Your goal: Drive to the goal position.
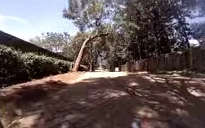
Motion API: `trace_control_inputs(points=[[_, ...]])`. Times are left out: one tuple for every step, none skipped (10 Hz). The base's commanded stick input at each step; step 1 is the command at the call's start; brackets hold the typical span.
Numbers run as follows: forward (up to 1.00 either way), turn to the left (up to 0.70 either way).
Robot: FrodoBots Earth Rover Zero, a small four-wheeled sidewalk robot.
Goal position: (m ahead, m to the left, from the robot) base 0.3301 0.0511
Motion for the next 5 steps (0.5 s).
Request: trace_control_inputs(points=[[0.7, 0.0], [0.7, 0.0], [0.7, 0.0], [0.7, 0.0], [0.7, 0.0]])
